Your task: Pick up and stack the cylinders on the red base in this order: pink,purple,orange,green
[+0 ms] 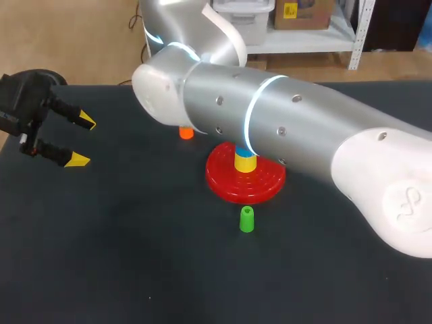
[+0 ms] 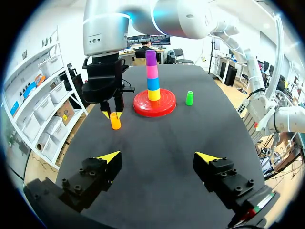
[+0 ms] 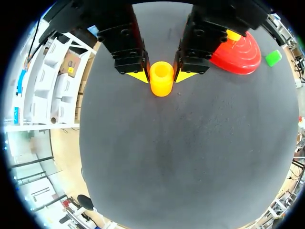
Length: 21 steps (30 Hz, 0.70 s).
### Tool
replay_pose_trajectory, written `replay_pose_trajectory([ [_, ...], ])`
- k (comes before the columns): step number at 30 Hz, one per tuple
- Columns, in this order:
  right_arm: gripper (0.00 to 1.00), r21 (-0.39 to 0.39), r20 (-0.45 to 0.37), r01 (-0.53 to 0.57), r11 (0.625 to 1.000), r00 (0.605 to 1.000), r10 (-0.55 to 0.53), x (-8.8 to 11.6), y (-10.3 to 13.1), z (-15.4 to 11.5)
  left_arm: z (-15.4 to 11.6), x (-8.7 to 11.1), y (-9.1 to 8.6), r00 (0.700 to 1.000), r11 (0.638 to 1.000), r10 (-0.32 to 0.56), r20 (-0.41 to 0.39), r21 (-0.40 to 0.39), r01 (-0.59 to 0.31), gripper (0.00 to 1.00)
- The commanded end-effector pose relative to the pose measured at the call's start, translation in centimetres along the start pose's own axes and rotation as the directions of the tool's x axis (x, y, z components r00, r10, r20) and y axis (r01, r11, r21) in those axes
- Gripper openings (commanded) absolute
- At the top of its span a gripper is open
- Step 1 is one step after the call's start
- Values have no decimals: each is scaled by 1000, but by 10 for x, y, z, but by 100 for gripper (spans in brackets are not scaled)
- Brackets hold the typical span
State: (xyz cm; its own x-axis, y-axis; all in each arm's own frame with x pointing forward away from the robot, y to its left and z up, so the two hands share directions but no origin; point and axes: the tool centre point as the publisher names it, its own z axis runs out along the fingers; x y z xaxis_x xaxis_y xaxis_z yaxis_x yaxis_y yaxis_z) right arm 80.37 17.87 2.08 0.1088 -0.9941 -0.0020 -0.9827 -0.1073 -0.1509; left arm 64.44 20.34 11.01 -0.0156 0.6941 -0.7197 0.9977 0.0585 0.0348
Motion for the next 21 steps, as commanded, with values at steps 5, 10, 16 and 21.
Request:
replay_pose_trajectory([
  [5, 0, -505, 2, -6, 863, 1000, 7, -1, -12, -11, 0, 1, -1, 1000, 1000, 2, 2, -4, -2, 100],
  [10, 0, -473, 5, -19, 881, 1000, 24, 4, -14, -27, 0, 1, -1, 1000, 1000, 2, 2, -4, -2, 100],
  [16, 0, -429, 17, -37, 902, 999, 50, 11, -16, -53, 0, 1, -1, 1000, 1000, 2, 2, -4, -2, 100],
  [21, 0, -393, 25, -57, 918, 997, 73, 20, -15, -80, 0, 1, -1, 1000, 1000, 2, 2, -4, -2, 100],
])
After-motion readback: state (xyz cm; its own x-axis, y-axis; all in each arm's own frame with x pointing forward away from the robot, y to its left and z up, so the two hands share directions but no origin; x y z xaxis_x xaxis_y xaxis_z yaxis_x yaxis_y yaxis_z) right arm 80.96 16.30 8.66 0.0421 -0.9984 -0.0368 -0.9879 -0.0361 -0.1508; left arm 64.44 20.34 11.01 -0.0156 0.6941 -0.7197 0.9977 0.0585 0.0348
